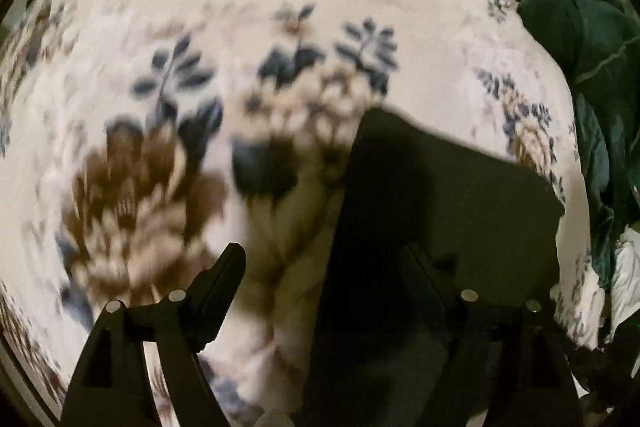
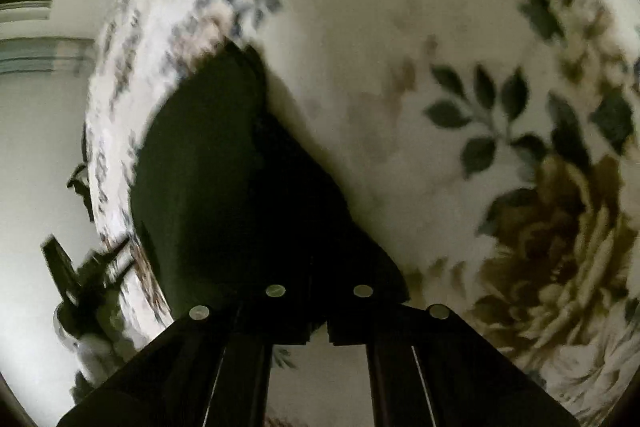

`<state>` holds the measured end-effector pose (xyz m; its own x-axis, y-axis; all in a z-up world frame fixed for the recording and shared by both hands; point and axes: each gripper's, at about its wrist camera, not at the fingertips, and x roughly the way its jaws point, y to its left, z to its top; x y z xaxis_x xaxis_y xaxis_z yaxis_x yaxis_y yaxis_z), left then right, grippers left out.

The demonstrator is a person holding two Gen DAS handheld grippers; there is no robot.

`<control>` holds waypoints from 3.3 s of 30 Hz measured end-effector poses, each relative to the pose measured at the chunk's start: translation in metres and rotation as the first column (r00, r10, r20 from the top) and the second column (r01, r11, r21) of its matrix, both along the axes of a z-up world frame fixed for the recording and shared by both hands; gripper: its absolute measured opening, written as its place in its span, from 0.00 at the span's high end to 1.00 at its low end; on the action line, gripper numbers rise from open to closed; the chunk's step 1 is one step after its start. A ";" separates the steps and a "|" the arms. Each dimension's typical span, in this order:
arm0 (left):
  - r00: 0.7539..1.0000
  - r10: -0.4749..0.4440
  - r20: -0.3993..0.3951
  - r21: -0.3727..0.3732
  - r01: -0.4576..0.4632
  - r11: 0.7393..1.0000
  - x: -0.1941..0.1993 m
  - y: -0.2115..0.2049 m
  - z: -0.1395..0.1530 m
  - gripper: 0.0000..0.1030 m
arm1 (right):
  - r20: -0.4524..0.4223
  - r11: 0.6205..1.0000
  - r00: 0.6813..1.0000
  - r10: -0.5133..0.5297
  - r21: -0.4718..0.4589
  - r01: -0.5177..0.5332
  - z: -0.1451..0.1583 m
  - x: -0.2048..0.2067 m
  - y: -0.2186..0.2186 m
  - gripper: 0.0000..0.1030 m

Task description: Fold small clothes

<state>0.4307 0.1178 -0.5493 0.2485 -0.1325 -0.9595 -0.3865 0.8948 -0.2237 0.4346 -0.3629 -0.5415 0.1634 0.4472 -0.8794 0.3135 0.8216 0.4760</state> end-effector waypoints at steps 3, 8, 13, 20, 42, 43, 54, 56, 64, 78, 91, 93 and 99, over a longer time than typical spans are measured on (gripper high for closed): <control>0.999 -0.003 -0.034 -0.022 0.002 1.000 -0.013 -0.005 -0.005 0.24 | 0.015 0.998 0.998 -0.056 0.001 0.056 0.013 -0.010 -0.014 0.97; 0.999 -0.031 -0.040 -0.005 0.031 1.000 -0.015 -0.013 -0.005 0.24 | -0.068 0.997 0.994 -0.081 0.007 0.081 -0.014 -0.022 -0.030 0.97; 0.998 -0.056 -0.029 0.017 0.057 0.998 -0.013 -0.013 -0.006 0.24 | -0.086 0.999 0.995 -0.044 -0.003 0.044 -0.036 -0.017 -0.024 0.97; 0.999 -0.041 0.000 -0.117 0.041 0.992 -0.024 -0.004 -0.019 0.24 | -0.095 0.960 0.982 -0.166 0.211 0.183 -0.042 -0.045 -0.042 0.44; 0.983 -0.055 0.176 -0.466 0.132 0.875 0.013 0.000 -0.042 0.75 | -0.018 0.765 0.933 -0.358 0.567 0.305 -0.124 -0.026 0.112 0.72; 0.981 -0.063 0.183 -0.463 0.142 0.875 0.015 -0.001 -0.036 0.77 | -0.005 0.776 0.932 -0.362 0.552 0.304 -0.116 -0.025 0.114 0.73; 0.932 -0.161 0.324 -0.433 0.298 0.851 0.101 0.005 0.070 0.78 | 0.157 0.786 0.891 -0.425 0.552 0.278 0.003 0.040 0.154 0.75; 0.915 -0.190 0.357 -0.415 0.337 0.845 0.134 0.005 0.090 0.78 | 0.192 0.786 0.877 -0.441 0.555 0.273 0.020 0.066 0.162 0.75; 0.852 -0.272 0.447 -0.320 0.436 0.841 0.283 0.016 0.133 0.77 | 0.362 0.812 0.806 -0.468 0.536 0.230 0.060 0.220 0.210 0.75; 0.924 -0.353 0.144 0.094 0.343 0.935 0.341 0.020 0.024 0.08 | 0.236 0.966 0.970 -0.056 -0.232 0.112 -0.021 0.292 0.287 0.00; 0.925 -0.331 0.185 0.258 0.279 0.925 0.244 -0.021 0.121 0.08 | 0.261 0.784 0.940 0.220 -0.621 -0.011 0.133 0.239 0.209 0.00; 0.922 -0.327 0.206 0.266 0.269 0.926 0.222 -0.028 0.155 0.08 | 0.277 0.769 0.932 0.234 -0.639 -0.004 0.168 0.223 0.207 0.00; 0.905 -0.339 0.256 0.293 0.262 0.920 0.154 -0.051 0.251 0.08 | 0.341 0.760 0.912 0.229 -0.648 0.051 0.277 0.149 0.194 0.00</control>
<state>0.5848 0.0667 -0.2986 0.5115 -0.0158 -0.8592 -0.0408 0.9983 -0.0426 0.5840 -0.1692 -0.2647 0.5304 -0.1583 -0.8328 0.1341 0.9857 -0.1019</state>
